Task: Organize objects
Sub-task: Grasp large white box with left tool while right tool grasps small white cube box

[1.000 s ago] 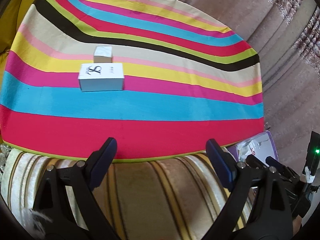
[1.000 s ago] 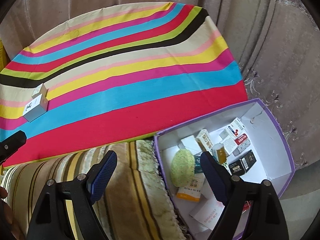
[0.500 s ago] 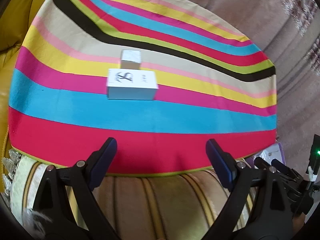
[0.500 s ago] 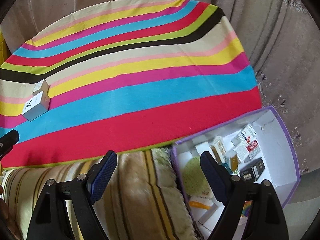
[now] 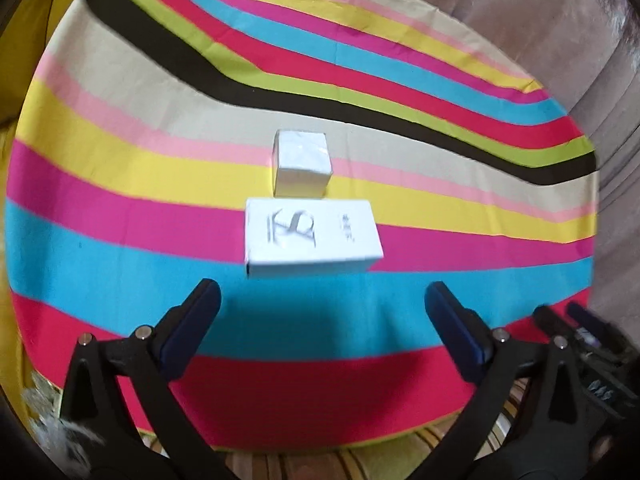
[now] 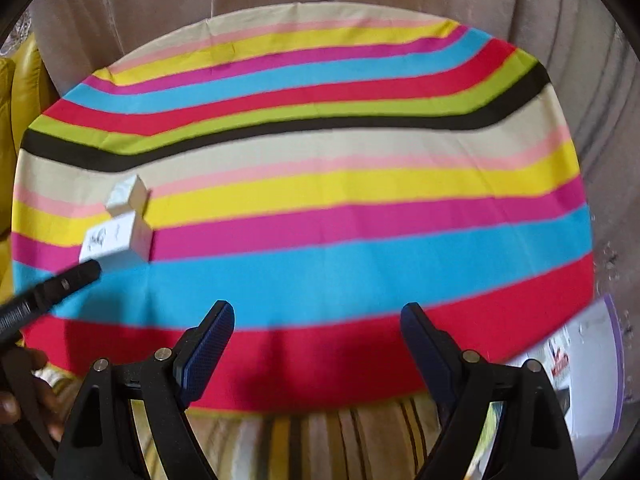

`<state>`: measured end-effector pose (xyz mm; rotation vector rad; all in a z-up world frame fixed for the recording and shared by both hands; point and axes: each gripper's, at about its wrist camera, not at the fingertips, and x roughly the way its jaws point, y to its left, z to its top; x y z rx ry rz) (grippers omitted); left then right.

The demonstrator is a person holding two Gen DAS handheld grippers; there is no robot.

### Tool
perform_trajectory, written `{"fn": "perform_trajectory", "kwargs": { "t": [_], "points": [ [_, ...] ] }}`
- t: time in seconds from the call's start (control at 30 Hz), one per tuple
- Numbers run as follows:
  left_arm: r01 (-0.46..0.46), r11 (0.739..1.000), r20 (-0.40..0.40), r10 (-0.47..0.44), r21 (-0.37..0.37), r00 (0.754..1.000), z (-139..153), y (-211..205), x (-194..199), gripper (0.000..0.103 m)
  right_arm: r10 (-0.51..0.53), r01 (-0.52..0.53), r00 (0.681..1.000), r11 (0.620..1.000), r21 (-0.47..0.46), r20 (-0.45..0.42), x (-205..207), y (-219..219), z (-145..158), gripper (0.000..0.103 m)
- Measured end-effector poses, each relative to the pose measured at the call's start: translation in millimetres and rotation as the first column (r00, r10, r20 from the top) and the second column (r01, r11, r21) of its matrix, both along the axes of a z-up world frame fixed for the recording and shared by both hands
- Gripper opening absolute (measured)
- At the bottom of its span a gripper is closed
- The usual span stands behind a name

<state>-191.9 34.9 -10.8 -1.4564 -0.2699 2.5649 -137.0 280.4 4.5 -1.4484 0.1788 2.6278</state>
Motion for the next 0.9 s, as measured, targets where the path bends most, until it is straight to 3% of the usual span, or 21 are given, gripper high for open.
{"fn": "perform_trajectory", "kwargs": {
  "t": [0.33,0.43,0.67,0.9],
  "points": [
    [-0.048,0.997,0.090,0.054,-0.065,0.994,-31,9,-41,0.102,0.053,-0.053,0.995,0.999,0.006,-0.089,-60,-14,22,0.086],
    [-0.065,0.995,0.088,0.071,-0.074,0.994,-31,3,-44,0.090,0.077,-0.077,0.993,0.997,0.006,-0.088,-77,-26,22,0.087],
    [-0.150,0.985,0.036,0.153,-0.089,0.988,-19,-35,-19,0.090,0.151,-0.154,0.985,0.988,-0.025,-0.082,-104,-68,10,0.087],
    [-0.338,0.936,-0.058,0.334,-0.102,0.941,-8,-87,9,0.090,0.268,-0.274,0.960,0.958,-0.087,-0.083,-126,-126,-11,0.087]
  ]
}}
